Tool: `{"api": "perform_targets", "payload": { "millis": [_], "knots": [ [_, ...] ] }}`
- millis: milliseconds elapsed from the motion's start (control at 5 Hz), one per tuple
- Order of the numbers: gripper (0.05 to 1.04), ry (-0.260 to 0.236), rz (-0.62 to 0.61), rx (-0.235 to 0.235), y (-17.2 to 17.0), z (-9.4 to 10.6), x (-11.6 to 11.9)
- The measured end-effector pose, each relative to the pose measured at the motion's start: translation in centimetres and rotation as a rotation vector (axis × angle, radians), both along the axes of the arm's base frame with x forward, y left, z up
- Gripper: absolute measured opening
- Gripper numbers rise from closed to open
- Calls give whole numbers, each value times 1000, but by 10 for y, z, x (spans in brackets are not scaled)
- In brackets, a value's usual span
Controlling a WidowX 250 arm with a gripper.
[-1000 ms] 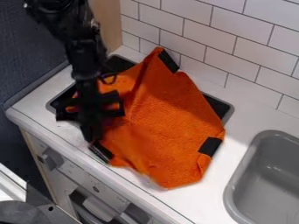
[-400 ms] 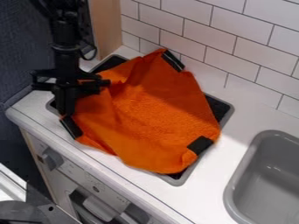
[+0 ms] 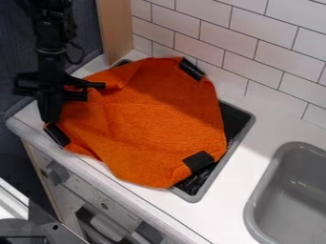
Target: Unfold the cloth from the center to bottom left
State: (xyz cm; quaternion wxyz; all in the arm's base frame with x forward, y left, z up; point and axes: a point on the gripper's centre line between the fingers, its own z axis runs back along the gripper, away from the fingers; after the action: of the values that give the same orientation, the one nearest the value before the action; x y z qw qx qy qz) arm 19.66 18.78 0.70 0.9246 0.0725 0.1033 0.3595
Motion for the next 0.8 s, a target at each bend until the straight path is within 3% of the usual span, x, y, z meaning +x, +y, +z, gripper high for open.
{"api": "perform_targets", "payload": {
  "millis": [200,400,600,800],
  "knots": [
    [51,-55,36,55,13,-1,4],
    [51,-80,55,79,17,-1,6],
    [66,-75,35,70,17,-1,6],
    [207,-45,10,37,8,-1,3]
  ]
}}
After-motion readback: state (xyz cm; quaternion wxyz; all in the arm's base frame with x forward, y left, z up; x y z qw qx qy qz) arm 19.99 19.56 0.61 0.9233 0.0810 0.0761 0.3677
